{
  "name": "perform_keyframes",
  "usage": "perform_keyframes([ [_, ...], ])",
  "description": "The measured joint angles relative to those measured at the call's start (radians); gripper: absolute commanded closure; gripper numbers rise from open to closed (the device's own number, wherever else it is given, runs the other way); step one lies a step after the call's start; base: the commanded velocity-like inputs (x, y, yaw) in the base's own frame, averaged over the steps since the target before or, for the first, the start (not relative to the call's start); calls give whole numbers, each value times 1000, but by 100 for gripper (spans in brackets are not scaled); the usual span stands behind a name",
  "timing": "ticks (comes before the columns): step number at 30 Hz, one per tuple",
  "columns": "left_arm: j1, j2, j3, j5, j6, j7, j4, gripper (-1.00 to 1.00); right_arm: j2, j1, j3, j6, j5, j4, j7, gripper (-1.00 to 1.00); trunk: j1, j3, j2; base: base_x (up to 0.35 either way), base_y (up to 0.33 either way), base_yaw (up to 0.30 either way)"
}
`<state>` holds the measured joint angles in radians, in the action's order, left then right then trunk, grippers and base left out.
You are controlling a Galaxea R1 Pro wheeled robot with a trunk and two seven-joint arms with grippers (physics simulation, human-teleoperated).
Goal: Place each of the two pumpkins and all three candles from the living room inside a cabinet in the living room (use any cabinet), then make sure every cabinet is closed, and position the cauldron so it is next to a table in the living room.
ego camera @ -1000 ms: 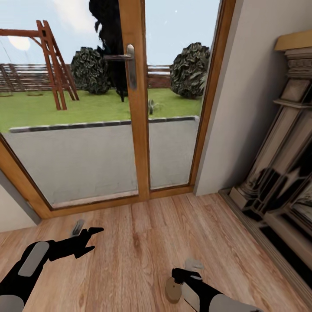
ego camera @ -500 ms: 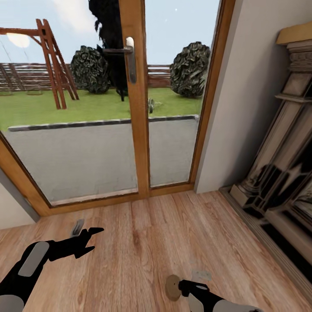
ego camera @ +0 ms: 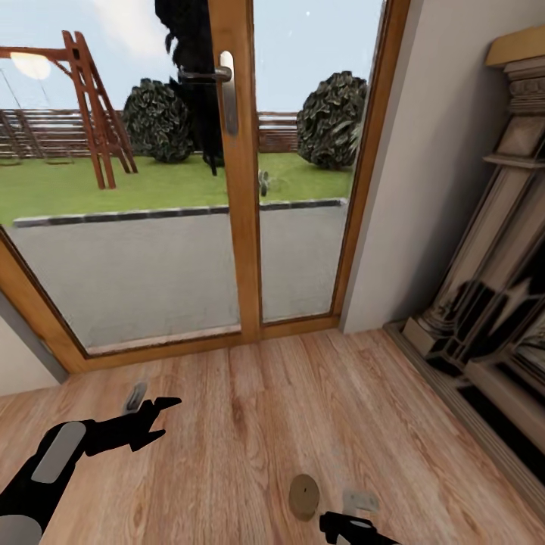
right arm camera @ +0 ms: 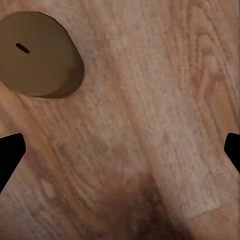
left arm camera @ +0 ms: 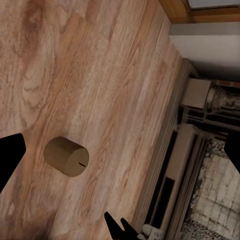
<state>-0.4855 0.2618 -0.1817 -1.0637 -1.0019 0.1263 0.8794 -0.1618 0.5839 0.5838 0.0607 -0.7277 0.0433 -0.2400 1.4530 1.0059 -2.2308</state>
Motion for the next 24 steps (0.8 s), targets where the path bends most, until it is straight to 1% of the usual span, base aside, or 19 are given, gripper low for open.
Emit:
perform_keyframes([
  [3, 0, -1, 0, 0, 0, 0, 0, -100, 1, -16, 0, 0, -1, 0, 0, -100, 12, 9, -21, 0, 0, 0],
  [11, 0, -1, 1, -1, 0, 0, 6, -100, 2, -91, 0, -1, -1, 0, 0, -100, 12, 10, -21, 0, 0, 0],
  [20, 2, 0, 0, -2, 0, 0, 6, -100, 3, -102, -1, 0, 0, -1, 0, -100, 12, 9, -21, 0, 0, 0],
  [21, 3, 0, 0, -11, 0, 0, 4, -100, 3, -102, 0, -1, 0, -1, 0, -100, 12, 9, -21, 0, 0, 0],
  [24, 3, 1, 1, -37, 0, 0, 3, -100, 3, -102, 0, 0, -1, -1, 0, -100, 0, 0, -1, 0, 0, 0],
])
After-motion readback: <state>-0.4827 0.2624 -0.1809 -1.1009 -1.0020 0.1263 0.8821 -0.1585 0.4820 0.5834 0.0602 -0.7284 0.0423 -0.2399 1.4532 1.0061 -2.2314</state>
